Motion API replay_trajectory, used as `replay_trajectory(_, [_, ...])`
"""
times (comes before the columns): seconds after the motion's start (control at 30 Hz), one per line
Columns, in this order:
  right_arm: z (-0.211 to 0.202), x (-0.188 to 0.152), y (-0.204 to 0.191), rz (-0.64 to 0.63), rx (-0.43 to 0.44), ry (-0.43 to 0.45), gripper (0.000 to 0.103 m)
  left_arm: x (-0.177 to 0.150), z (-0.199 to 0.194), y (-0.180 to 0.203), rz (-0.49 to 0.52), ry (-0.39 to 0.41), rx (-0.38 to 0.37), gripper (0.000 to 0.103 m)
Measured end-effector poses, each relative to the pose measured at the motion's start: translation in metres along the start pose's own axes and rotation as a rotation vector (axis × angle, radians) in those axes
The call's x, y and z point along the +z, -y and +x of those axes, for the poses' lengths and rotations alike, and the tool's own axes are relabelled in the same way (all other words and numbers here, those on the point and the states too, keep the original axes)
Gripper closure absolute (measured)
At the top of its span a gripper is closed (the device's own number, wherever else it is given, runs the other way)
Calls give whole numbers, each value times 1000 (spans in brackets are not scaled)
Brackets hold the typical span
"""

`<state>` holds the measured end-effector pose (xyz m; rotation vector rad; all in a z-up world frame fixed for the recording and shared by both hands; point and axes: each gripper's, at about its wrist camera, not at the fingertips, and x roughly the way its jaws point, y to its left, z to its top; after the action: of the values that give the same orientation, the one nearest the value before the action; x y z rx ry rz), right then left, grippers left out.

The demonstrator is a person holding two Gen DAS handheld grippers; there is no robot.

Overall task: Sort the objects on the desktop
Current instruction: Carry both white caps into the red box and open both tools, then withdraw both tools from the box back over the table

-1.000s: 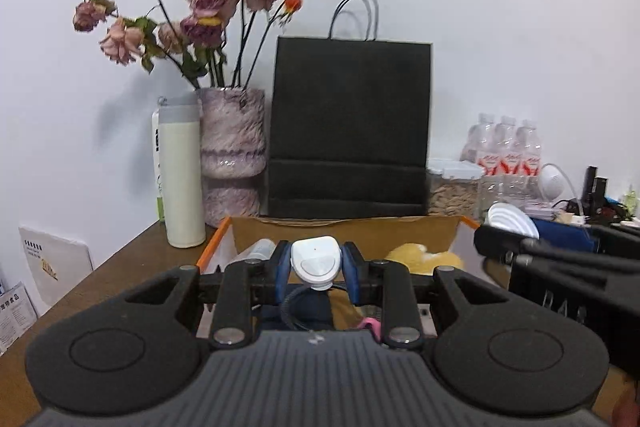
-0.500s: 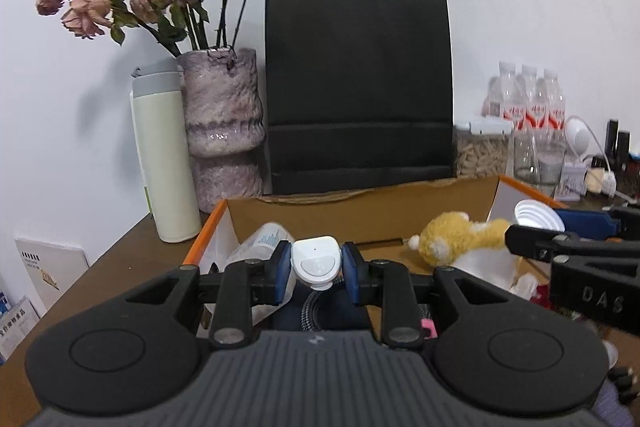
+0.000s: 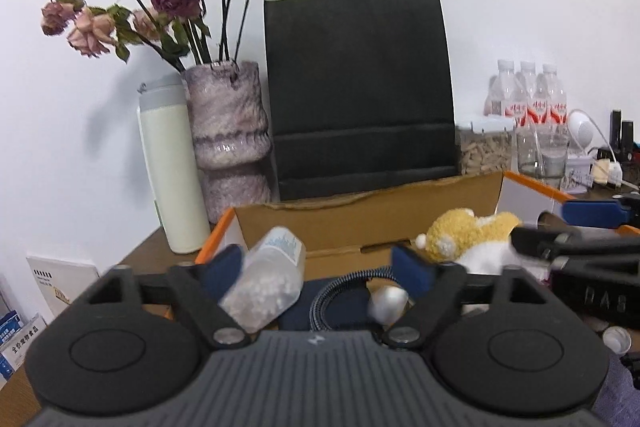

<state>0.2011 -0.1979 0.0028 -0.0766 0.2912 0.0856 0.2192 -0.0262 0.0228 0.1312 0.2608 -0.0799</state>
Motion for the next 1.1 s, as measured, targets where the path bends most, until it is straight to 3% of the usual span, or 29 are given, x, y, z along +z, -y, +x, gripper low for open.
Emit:
replay_trajectory(0.07, [-4, -1, 0, 1, -23, 30, 19, 0, -4, 0, -3, 37, 29, 0])
replay_trajectory(0.17, [-6, -1, 2, 9, -19, 53, 1, 1, -7, -1, -10, 74, 52, 0])
replay_trajectory(0.2, [-6, -1, 2, 8, -20, 56, 0, 1, -7, -1, -15, 78, 52, 0])
replay_trajectory(0.67, [-7, -3, 1, 0, -33, 55, 0, 1, -9, -1, -13, 83, 70, 0])
replay_trajectory(0.83, [-15, -5, 0, -12, -48, 85, 0, 0, -21, -7, -47, 117, 74, 0])
replay_trajectory(1.1, [-42, -9, 9, 2, -92, 108, 0, -4, -41, -32, -118, 86, 123, 0])
